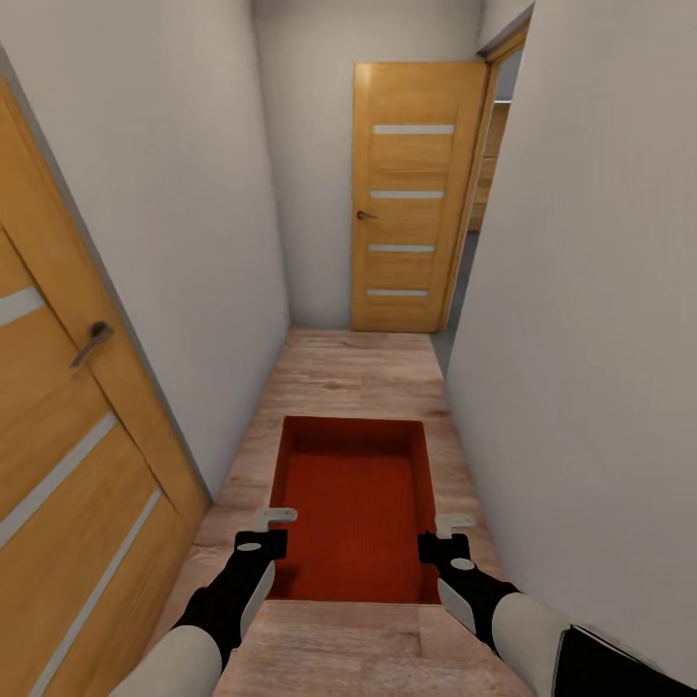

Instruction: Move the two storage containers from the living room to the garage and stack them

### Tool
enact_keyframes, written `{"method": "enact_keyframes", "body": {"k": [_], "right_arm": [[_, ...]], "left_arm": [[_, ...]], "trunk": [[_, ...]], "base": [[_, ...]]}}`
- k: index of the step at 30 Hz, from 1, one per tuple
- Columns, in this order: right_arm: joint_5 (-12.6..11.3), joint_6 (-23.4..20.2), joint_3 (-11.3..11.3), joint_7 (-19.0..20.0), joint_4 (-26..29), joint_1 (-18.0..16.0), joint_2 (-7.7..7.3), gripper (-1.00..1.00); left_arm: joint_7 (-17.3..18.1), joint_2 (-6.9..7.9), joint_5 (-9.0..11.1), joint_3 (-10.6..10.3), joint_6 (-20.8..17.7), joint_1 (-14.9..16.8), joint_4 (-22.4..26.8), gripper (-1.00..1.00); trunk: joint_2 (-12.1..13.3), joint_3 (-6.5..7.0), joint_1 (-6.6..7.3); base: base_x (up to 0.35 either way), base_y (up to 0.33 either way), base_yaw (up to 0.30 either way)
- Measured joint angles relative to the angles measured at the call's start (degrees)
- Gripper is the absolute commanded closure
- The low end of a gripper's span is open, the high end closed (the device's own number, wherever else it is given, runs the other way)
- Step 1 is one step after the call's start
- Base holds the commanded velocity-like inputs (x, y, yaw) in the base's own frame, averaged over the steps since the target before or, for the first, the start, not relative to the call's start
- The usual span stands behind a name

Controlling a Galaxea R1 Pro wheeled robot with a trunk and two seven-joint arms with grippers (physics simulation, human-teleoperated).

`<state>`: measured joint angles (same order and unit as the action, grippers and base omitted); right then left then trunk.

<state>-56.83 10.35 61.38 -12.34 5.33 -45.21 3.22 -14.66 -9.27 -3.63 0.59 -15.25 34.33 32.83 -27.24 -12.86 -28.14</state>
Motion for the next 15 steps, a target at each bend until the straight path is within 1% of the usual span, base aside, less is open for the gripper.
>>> {"method": "enact_keyframes", "body": {"k": [15], "right_arm": [[0.0, 0.0, 0.0, 0.0, 0.0, 0.0, 0.0, 1.0]], "left_arm": [[0.0, 0.0, 0.0, 0.0, 0.0, 0.0, 0.0, 1.0]], "trunk": [[0.0, 0.0, 0.0]], "base": [[0.322, 0.0, 0.0]]}}
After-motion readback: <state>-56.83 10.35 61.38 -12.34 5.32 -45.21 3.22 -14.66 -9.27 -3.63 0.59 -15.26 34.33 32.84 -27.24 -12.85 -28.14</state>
